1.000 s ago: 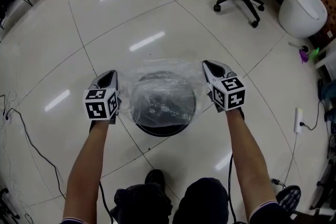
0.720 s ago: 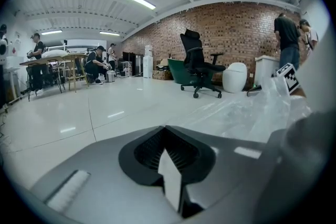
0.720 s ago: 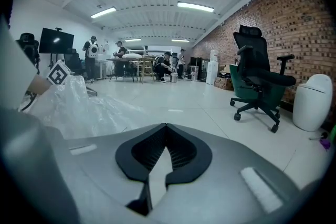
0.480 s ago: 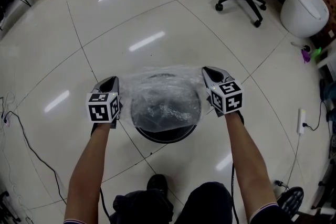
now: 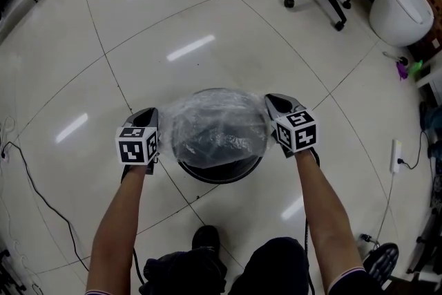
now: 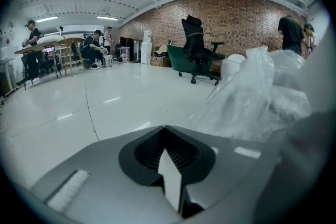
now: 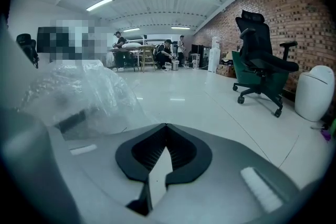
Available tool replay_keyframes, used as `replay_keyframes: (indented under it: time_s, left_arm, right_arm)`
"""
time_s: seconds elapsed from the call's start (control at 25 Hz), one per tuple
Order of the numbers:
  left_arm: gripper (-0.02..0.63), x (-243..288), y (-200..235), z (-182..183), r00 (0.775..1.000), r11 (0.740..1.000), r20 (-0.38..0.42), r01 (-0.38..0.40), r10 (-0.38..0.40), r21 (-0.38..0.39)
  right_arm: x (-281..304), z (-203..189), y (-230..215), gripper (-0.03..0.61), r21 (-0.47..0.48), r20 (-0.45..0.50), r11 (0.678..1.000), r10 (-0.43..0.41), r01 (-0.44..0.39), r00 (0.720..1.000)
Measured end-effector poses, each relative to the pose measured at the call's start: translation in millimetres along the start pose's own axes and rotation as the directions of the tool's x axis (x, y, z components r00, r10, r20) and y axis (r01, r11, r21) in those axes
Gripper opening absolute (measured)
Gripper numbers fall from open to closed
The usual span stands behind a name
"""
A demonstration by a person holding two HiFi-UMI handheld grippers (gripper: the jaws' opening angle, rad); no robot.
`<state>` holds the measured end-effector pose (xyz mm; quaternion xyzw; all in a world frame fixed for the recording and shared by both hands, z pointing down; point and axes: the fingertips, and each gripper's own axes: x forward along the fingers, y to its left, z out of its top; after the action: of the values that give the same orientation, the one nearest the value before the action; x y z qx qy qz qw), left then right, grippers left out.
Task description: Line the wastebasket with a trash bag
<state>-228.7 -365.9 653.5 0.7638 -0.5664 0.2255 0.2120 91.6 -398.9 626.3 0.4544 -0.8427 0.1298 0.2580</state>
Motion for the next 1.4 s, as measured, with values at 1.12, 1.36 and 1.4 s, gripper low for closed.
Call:
replay_keyframes:
  time_s: [1.12,1.36,1.4]
  left_arm:
    - [0.077,-49.3,-19.5,-9.6,0.998,1.0,0.057,0.012,-0.012,0.002]
    - [0.087,-72.6,-16.6,9.9,0.996,1.0,0.094,-0.005,0.004,0.006]
    - [0.087,-76.2,-17.4,15.5,0.995,1.0,0.102,-0.005,0.004,0.008]
  right_arm:
    - [-38.7,-13.3,7.5,0.066,0.07,0.05,0.997,0.003,-0.007,0.999]
    - [-64.8,9.8,1.0,0.065,0.071,0.1,0.997,-0.017,0.01,0.995]
    - [-68.1,15.0,2.0,0.066,0.07,0.109,0.998,-0.017,0.01,0.994]
